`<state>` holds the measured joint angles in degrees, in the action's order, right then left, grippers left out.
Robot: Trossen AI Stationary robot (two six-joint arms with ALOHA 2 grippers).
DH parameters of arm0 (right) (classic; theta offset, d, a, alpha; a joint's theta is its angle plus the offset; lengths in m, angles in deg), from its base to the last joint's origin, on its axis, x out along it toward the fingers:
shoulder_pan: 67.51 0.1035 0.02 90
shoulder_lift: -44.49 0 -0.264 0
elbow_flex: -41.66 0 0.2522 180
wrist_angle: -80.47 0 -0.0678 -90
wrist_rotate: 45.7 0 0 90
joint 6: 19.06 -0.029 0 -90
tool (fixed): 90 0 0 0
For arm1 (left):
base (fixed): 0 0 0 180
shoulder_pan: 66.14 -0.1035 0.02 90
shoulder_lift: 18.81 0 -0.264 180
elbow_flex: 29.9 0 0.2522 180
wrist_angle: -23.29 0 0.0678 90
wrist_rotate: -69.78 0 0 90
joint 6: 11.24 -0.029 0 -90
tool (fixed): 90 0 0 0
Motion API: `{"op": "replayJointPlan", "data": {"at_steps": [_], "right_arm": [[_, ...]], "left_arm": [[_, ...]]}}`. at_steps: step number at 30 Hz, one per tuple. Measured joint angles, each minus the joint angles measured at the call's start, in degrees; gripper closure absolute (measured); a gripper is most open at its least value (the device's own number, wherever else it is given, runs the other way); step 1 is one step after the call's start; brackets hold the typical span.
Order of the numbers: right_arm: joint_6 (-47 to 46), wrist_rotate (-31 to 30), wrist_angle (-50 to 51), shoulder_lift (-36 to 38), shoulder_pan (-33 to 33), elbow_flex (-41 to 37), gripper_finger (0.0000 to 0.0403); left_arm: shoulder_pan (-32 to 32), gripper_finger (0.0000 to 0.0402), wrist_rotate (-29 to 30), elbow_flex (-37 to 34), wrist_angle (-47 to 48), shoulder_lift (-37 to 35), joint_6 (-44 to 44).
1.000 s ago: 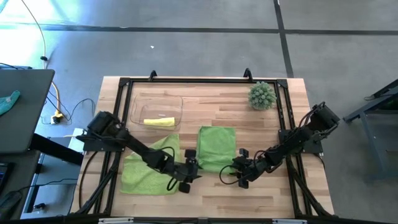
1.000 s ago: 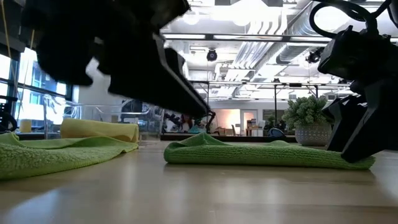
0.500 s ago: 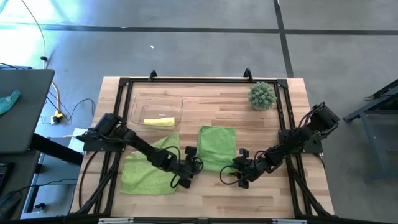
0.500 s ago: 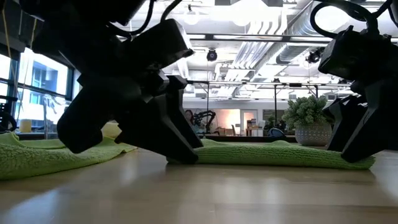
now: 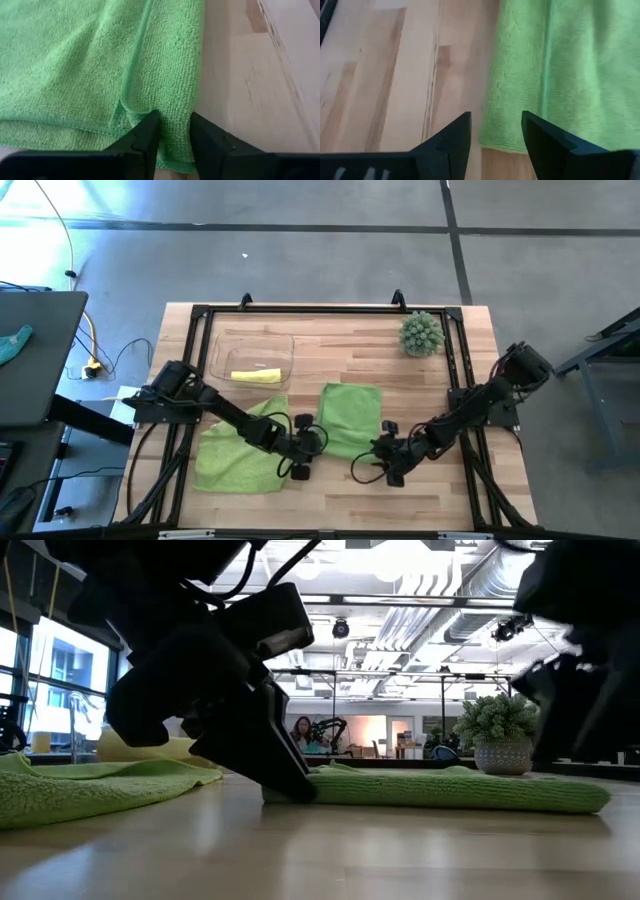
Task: Roll microfiber towels into tight, uniform cylinder then place into a basket
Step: Roll the right green towel
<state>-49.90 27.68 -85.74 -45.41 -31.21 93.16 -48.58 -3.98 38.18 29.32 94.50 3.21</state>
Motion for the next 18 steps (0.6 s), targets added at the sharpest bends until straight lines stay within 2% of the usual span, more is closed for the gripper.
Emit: {"op": "replayJointPlan", "data": {"at_steps": [4, 8, 12, 18], "right_arm": [[2.2, -2.1, 1.0, -0.6, 2.6, 2.6, 0.0236], [2.8, -10.1, 1.1, -3.7, 5.5, 2.7, 0.0236], [2.6, -15.2, 1.0, -7.8, 6.5, 2.7, 0.0236], [0.5, -16.9, -1.6, -12.6, 6.5, 3.0, 0.0236]], "left_arm": [[0.0, 0.0327, 0.0, -0.1, -0.1, 0.0, 1.5], [0.0, 0.0332, 0.0, -0.1, -0.1, 0.1, 2.8], [0.0, 0.0332, -0.1, -0.2, -0.4, 0.1, 3.4], [0.0, 0.0332, -0.4, -0.2, -0.9, 0.1, 5.6]]}}
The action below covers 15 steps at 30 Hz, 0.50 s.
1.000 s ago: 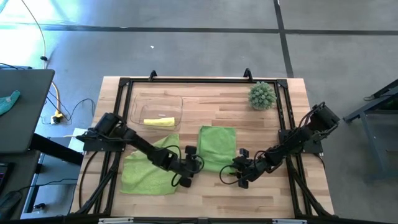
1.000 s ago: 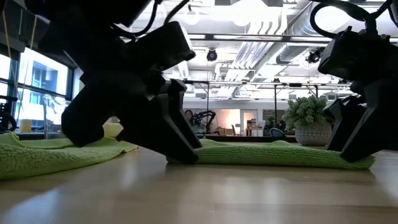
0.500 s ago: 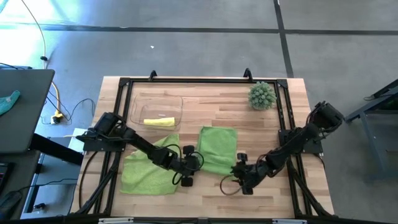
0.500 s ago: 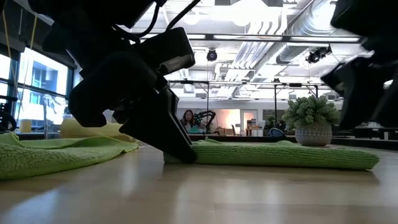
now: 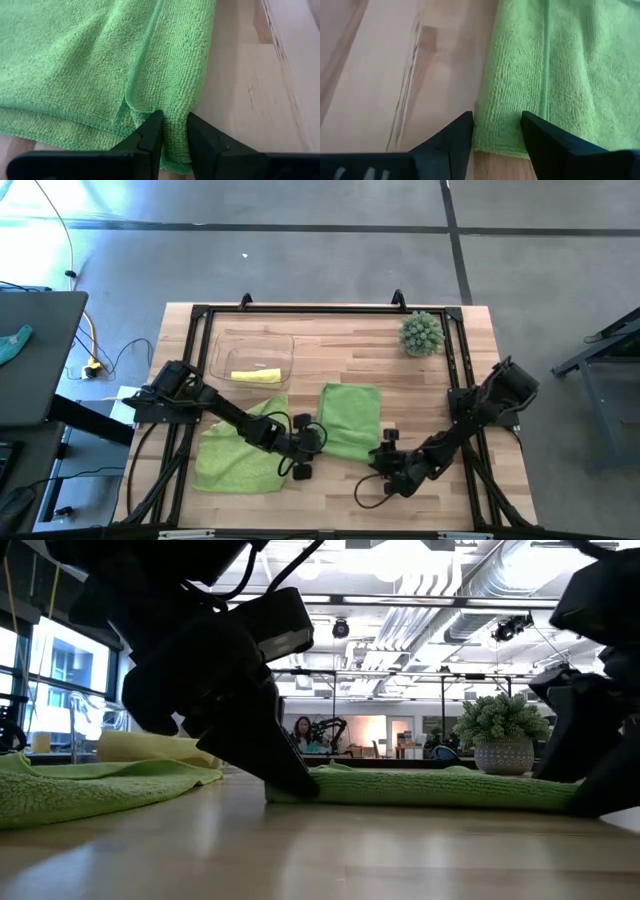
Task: Roll microfiber towels into tight, uniform cylinder then place into a basket
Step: Roll the right green towel
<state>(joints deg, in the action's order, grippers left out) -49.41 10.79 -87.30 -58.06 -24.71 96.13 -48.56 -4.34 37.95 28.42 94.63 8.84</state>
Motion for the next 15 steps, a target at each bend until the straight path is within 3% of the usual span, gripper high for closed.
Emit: {"op": "replayJointPlan", "data": {"at_steps": [7, 11, 15], "right_arm": [[-13.5, 0.9, 3.1, -0.9, 0.1, 0.2, 0.0287], [-15.8, 1.9, 2.6, -0.6, 0.4, 0.1, 0.0347], [-15.9, 7.4, 2.1, 2.3, -0.5, -0.2, 0.0395]], "left_arm": [[0.0, 0.0332, -6.3, 0.0, -1.6, 0.0, 8.2], [0.0, 0.0335, -11.7, 0.0, -3.1, -0.3, 13.1], [-0.2, 0.0347, -13.7, -0.1, -2.7, -1.7, 15.9]]}}
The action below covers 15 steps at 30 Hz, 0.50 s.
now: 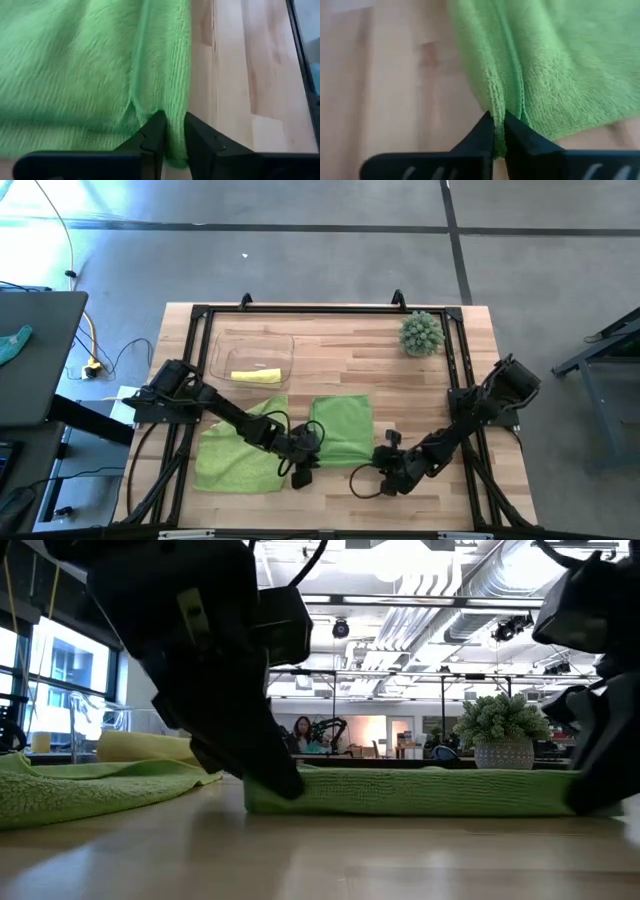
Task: Roll microfiber towels into tight, uniform cylinder then place into a basket
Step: Roll the right green towel
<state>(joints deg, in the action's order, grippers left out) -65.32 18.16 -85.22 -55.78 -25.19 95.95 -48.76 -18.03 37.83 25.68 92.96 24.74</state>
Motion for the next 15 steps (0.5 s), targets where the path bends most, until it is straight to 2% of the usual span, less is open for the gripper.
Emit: {"op": "replayJointPlan", "data": {"at_steps": [7, 11, 15], "right_arm": [[-2.0, 15.0, -0.7, 4.5, -5.1, -0.3, 0.0392], [-4.5, 16.1, -1.2, 4.5, -7.2, -0.3, 0.0399], [-5.0, 15.7, -1.2, 4.5, -7.9, -0.3, 0.04]], "left_arm": [[-1.5, 0.0372, -0.8, -0.1, 0.8, -3.4, 5.5], [-1.9, 0.0376, -0.5, -0.1, -0.1, -4.8, 5.0], [-1.9, 0.0374, 2.9, 0.0, 0.8, -5.7, 1.1]]}}
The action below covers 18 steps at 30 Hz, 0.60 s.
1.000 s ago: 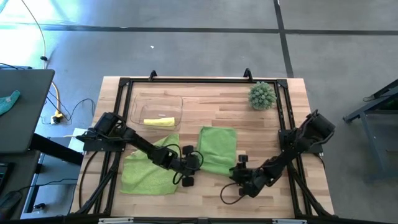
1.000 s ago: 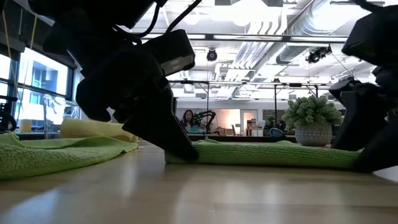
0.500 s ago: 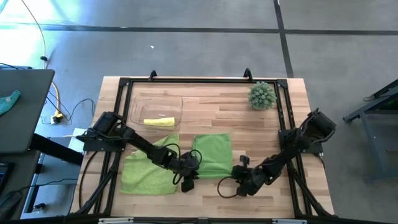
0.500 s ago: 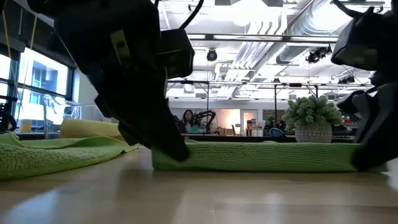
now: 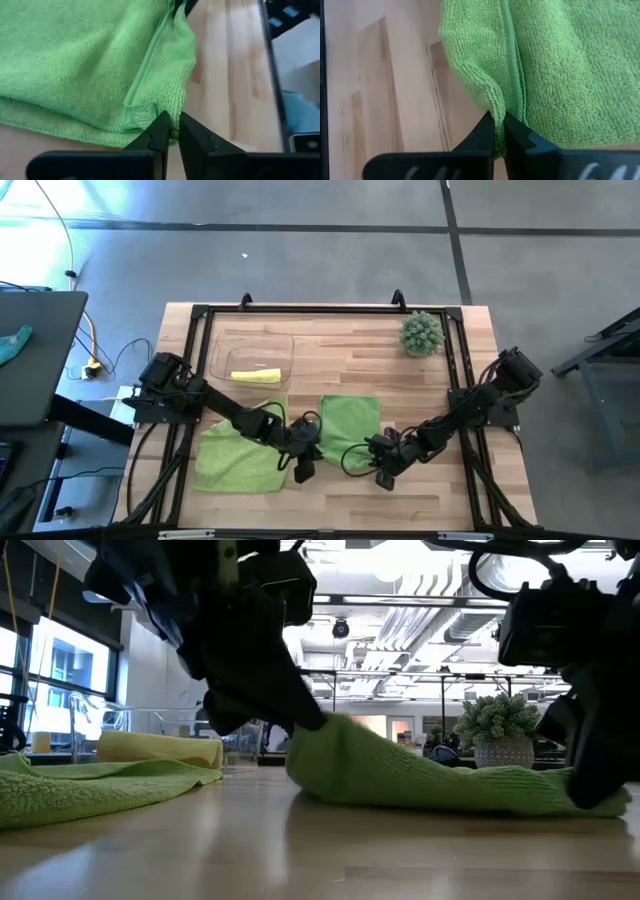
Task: Roll microfiber towels into tight, uniform cylinder then place into a basket
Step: Roll the right green towel
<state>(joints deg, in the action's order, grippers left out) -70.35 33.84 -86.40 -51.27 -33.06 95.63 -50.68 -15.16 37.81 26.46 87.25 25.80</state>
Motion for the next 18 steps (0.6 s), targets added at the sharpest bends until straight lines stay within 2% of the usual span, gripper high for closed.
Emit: {"op": "replayJointPlan", "data": {"at_steps": [5, 8, 11, 18], "right_arm": [[-2.7, -0.8, 0.5, 0.1, 0.0, 0.0, 0.0401], [-2.9, -1.0, 0.8, 0.1, 0.0, 0.0, 0.0402], [-4.5, -1.4, 1.3, 0.2, -0.1, 0.1, 0.0402], [-6.8, -2.8, 3.0, 0.3, -0.2, 0.2, 0.0402]], "left_arm": [[0.0, 0.0374, 3.1, 0.0, 7.8, 0.0, -1.7], [0.2, 0.0373, 8.0, 0.0, 13.4, 0.0, -1.7], [0.8, 0.0373, 11.5, 0.0, 14.5, -0.7, -2.3], [5.2, 0.0373, 9.7, 0.1, 10.6, -4.2, -12.2]]}}
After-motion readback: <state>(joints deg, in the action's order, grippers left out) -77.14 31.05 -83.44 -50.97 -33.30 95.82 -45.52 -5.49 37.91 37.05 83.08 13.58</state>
